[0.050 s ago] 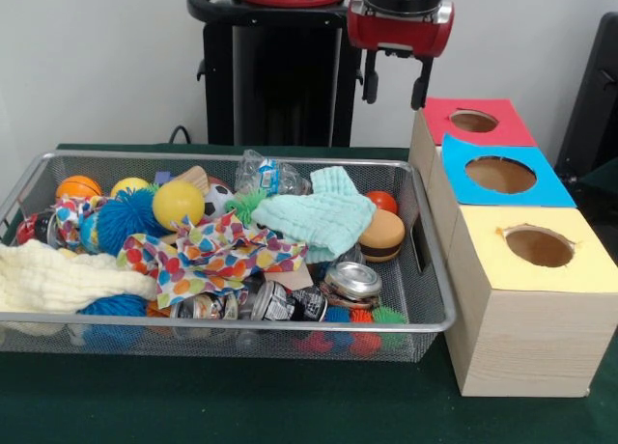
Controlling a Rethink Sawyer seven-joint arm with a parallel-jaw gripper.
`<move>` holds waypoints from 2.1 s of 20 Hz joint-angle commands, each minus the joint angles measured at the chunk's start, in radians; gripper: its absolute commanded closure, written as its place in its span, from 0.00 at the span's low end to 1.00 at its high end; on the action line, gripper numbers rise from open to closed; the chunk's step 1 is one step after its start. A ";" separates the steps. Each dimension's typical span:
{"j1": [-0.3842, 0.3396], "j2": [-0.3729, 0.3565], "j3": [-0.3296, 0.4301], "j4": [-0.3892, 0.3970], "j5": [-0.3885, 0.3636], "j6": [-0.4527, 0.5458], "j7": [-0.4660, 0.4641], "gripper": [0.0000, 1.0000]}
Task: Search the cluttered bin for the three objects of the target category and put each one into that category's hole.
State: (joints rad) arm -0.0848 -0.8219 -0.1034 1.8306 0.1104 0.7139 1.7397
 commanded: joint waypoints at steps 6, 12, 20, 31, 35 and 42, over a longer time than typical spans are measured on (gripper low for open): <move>-0.137 0.094 0.168 -0.101 -0.118 0.061 -0.146 0.00; -0.184 0.115 0.218 -0.120 -0.149 0.073 -0.147 0.00; -0.256 0.118 0.283 -0.088 -0.185 0.030 -0.170 0.00; -0.292 0.084 0.348 -0.003 -0.237 -0.066 -0.128 0.00; -0.321 0.120 0.369 -0.004 -0.260 -0.091 -0.129 0.00; -0.361 0.138 0.409 -0.003 -0.298 -0.087 -0.127 0.00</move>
State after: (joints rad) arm -0.3996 -0.7090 0.1845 1.7730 -0.1172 0.6970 1.7397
